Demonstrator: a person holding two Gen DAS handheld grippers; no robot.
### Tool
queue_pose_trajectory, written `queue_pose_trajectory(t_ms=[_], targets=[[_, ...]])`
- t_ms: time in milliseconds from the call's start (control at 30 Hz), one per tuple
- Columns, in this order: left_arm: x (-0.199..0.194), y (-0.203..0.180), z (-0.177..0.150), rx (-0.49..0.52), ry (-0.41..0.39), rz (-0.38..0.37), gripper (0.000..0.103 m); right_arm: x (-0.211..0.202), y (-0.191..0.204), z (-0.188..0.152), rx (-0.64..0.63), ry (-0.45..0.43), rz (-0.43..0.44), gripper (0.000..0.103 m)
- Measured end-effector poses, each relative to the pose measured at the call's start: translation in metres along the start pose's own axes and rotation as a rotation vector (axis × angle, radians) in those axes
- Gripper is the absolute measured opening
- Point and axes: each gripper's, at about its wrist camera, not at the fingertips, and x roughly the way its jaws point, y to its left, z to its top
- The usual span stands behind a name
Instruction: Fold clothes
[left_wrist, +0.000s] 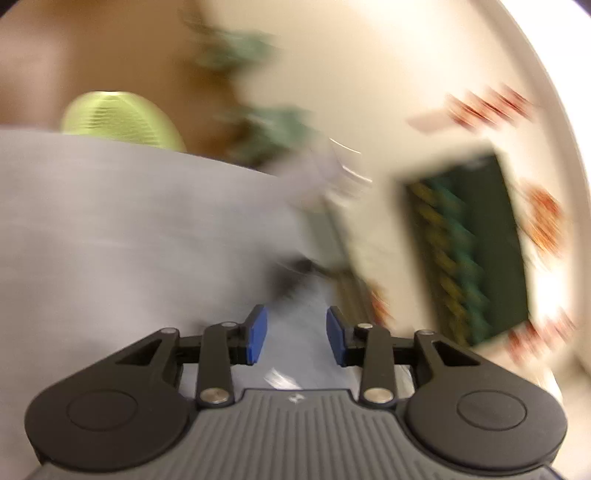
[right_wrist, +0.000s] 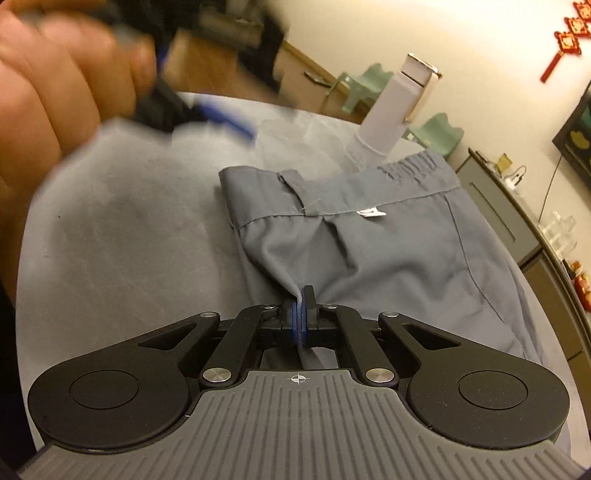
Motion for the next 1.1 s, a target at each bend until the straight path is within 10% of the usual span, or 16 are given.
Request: queue_pose_trajectory(t_ms=[133,267,467,700,733,867,1000,1100], targets=[[0.037,-0.021,-0.027,0.12,0.2,0.016,0.035,-0.033,-0.026,-0.013,0.145,-0.052,0.065,0.044],[0.059,-0.018,-0.036,0.143,0.273,0.15,0.034,-0.086,-0.092,-0.08,0.443,-0.09,-0.011,0.045],[0.063,-0.001,-0.042,0.158,0.319,0.295,0.005,-0.096,-0.211,-0.296,0.844,0.132,-0.389,0.044],[0.057,-0.015,-0.05,0.181,0.278,0.364,0.004,-0.21,-0.277,-0.555,1.308,0.31,-0.769,0.046],[0.056,-0.019,-0.053,0.195,0.265,0.382,0.004,-0.225,-0.281,-0.577,1.371,0.314,-0.815,0.028],[0.038,-0.069,-0.074,0.4,0.135,0.325,0.029,-0.264,-0.295,-0.615,1.47,0.308,-0.972,0.036],[0.047,-0.092,-0.095,0.482,0.17,0.271,0.03,-0.263,-0.326,-0.588,1.375,0.047,-0.907,0.049],[0.063,-0.091,-0.102,0.482,0.199,0.334,0.03,-0.246,-0.368,-0.599,1.316,0.036,-0.861,0.065]])
